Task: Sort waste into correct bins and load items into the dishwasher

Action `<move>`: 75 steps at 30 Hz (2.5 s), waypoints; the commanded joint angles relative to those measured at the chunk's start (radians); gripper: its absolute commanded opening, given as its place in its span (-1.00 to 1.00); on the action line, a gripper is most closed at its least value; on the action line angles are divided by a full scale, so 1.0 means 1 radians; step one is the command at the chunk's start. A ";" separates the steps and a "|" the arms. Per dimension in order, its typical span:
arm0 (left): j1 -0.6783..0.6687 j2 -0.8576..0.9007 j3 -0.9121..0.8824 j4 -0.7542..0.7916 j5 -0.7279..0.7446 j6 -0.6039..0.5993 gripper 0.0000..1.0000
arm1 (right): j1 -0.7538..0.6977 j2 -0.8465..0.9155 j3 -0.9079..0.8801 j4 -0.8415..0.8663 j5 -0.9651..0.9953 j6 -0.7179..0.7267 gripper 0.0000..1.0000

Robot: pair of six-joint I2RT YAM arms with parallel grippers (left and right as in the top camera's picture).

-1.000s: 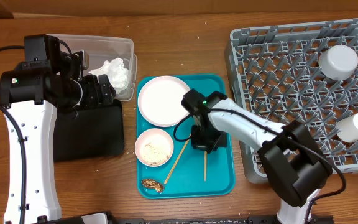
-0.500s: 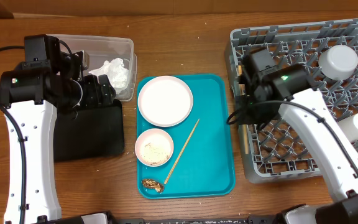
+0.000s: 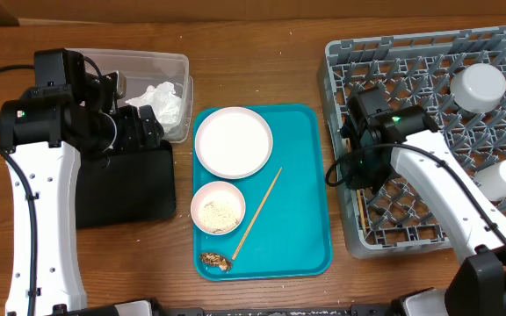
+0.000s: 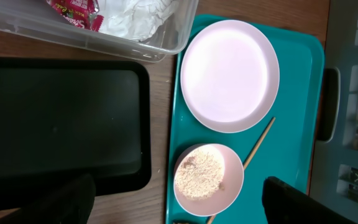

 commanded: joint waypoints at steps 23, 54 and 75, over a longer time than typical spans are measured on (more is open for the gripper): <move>0.001 0.003 0.005 -0.004 -0.005 0.001 0.75 | 0.288 0.140 0.184 0.104 -0.224 0.583 0.15; 0.001 0.003 0.005 -0.005 -0.005 0.001 0.75 | 0.415 0.492 0.161 0.185 -0.103 0.822 -0.92; -0.018 0.003 -0.012 -0.003 -0.002 -0.042 0.71 | -0.033 0.043 0.431 -0.221 0.020 0.005 -0.92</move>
